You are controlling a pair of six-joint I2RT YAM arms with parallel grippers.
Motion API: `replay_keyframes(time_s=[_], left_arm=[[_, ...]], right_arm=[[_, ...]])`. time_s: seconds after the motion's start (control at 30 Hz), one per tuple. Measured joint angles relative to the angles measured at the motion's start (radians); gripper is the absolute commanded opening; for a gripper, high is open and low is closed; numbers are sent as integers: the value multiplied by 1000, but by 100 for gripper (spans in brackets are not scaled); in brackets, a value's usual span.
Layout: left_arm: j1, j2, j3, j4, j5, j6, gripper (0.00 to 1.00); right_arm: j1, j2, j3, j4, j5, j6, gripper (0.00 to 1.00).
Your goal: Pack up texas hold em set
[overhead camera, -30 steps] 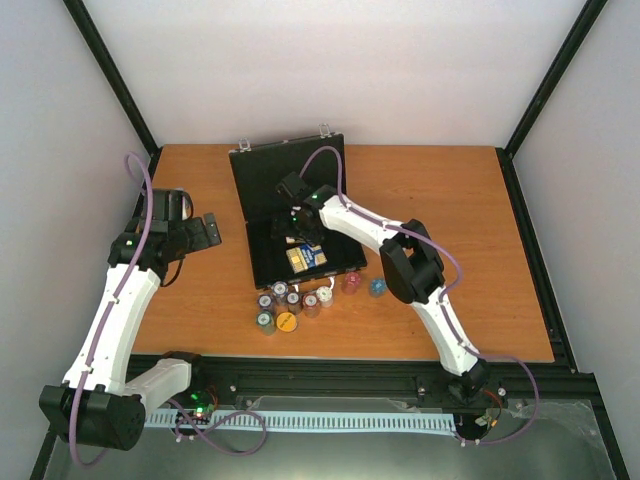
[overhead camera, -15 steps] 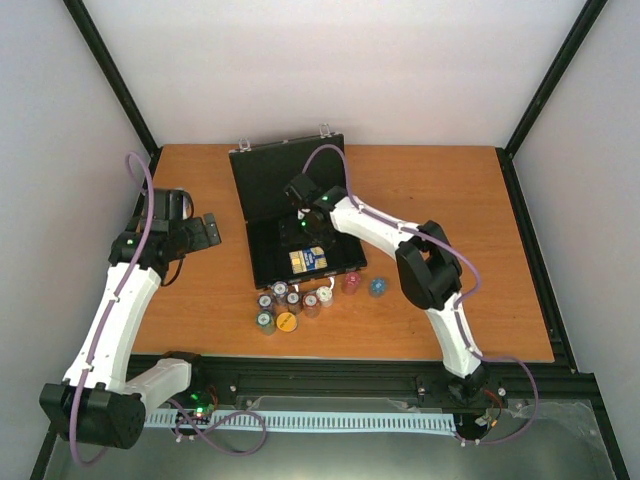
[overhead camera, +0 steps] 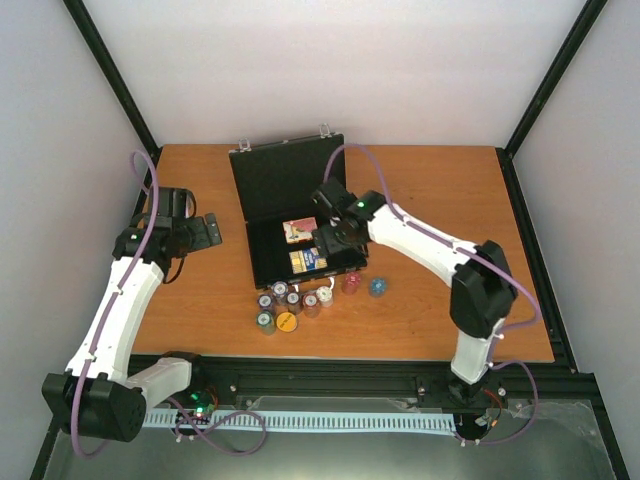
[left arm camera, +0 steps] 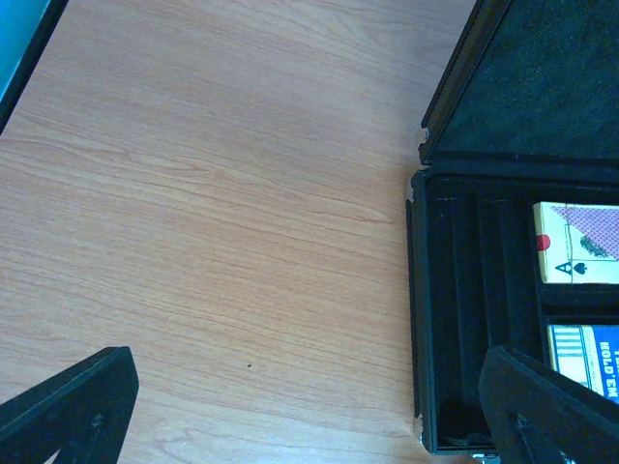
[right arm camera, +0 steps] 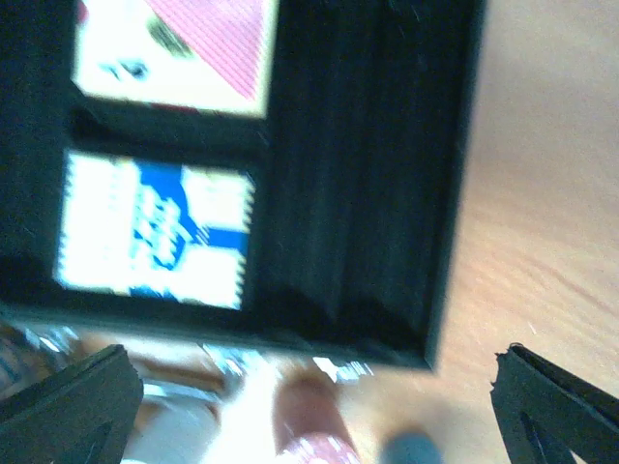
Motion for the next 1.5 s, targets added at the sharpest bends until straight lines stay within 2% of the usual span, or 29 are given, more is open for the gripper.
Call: replay_keyframes(time_s=[0.13,0.27,0.4,0.47,0.7,1.0,1.2,1.37,1.5], left_arm=[[0,6,0,0,0,0,100],[0,23,1,0,1,0,100],[0,38,1,0,1,1,100],[0,46,1,1,2,1,100],[0,56,1,1,8,0,100],[0,56,3,0,6,0,100],[0,61,11,0,0,1,100],[0,67,14,0,0,0,100],[0,72,14,0,0,0,100]], right_arm=[[-22,-130,-184,-48,19,-5,100],[-61,-235,-291,-83,11,-7,100],[-77,-309,-345,-103,-24,-25,89],[-77,-320,-371,-100,-44,-37,85],[-77,-313,-506,-79,-101,-40,84],[-83,-252,-531,-8,-139,-44,80],[-106,-210,-538,20,-132,-52,64],[-123,-205,-553,27,-118,-55,56],[-131,-204,-558,29,-115,-55,43]])
